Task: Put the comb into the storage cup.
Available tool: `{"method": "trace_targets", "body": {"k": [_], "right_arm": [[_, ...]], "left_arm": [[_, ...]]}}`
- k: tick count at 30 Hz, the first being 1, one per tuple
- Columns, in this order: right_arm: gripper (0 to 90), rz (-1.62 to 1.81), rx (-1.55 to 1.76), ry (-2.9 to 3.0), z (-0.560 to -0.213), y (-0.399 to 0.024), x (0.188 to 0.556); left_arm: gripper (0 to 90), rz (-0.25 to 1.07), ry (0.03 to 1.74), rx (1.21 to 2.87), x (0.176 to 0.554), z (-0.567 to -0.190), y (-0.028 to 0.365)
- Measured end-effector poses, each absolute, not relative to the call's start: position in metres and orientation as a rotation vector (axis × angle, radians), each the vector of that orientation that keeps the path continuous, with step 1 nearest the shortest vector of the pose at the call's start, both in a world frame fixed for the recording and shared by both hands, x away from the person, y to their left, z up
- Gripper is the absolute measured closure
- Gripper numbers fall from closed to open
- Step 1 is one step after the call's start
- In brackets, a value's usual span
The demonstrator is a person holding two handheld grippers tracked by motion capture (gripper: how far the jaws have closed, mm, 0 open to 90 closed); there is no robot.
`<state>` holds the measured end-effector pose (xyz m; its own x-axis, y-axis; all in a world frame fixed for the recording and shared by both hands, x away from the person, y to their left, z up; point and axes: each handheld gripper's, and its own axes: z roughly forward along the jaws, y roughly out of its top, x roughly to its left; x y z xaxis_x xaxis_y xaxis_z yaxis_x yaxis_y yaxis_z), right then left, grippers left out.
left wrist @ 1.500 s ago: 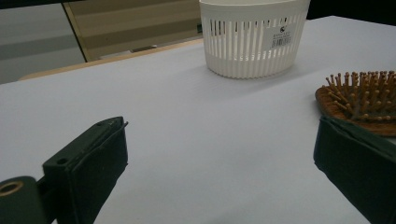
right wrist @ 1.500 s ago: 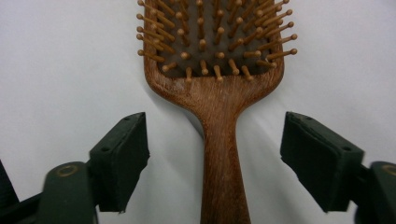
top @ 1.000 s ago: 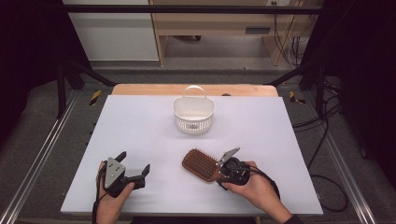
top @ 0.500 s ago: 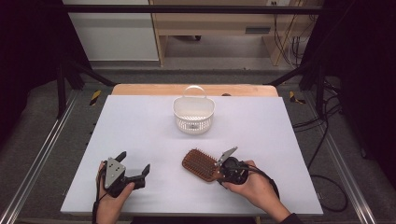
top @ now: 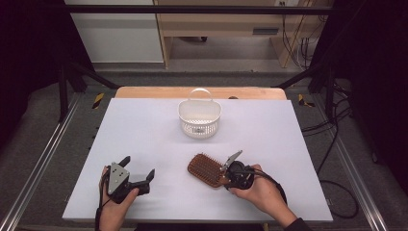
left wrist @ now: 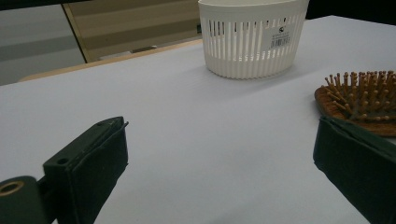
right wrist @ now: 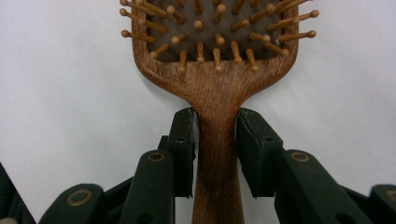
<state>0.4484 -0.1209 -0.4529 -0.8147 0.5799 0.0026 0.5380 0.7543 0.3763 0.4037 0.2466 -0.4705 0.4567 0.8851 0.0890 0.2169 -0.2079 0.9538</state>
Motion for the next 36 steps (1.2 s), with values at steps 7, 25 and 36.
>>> {"method": "trace_targets", "body": {"k": [7, 25, 36], "right_arm": [[71.5, 0.527, 0.917, 2.866, -0.452, -0.120, 0.454], [72.9, 0.695, 0.864, 2.769, -0.444, -0.127, 0.445], [72.9, 0.974, 0.853, 2.576, -0.430, -0.135, 0.445]], "left_arm": [[3.1, 0.825, 0.954, 1.701, 0.404, -0.470, 0.246], [3.5, 0.817, 0.948, 1.694, 0.403, -0.469, 0.245], [3.8, 0.674, 0.891, 1.628, 0.398, -0.450, 0.232]]}}
